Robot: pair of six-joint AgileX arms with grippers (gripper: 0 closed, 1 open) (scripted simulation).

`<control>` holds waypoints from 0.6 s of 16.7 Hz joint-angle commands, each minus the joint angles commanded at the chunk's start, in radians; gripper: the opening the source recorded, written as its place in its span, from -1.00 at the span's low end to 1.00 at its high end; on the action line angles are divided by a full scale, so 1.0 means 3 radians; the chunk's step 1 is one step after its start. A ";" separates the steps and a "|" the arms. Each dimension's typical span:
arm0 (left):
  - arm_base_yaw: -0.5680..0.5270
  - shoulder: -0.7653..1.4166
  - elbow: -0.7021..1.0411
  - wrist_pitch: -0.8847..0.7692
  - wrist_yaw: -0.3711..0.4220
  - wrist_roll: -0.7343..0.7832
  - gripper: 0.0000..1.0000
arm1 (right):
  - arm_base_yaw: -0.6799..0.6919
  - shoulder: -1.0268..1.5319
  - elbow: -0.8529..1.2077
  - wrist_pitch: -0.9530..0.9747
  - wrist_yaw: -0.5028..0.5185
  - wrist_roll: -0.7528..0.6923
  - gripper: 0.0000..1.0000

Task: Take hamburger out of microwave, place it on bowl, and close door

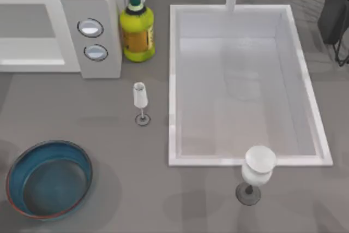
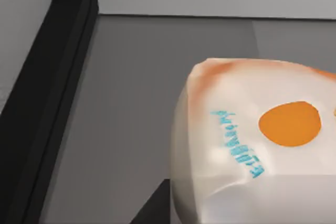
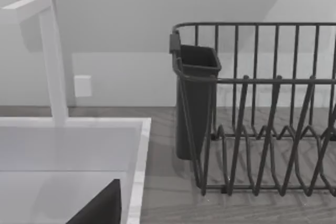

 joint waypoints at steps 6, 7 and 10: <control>0.0021 -0.0991 0.0343 -0.1519 0.0011 -0.0011 -1.00 | 0.0000 0.0000 0.0000 0.0000 0.0000 0.0000 1.00; 0.0037 -0.1081 0.0431 -0.1729 0.0023 -0.0011 -1.00 | 0.0000 0.0000 0.0000 0.0000 0.0000 0.0000 1.00; 0.0093 -0.1224 0.0668 -0.2169 0.0068 -0.0008 -1.00 | 0.0000 0.0000 0.0000 0.0000 0.0000 0.0000 1.00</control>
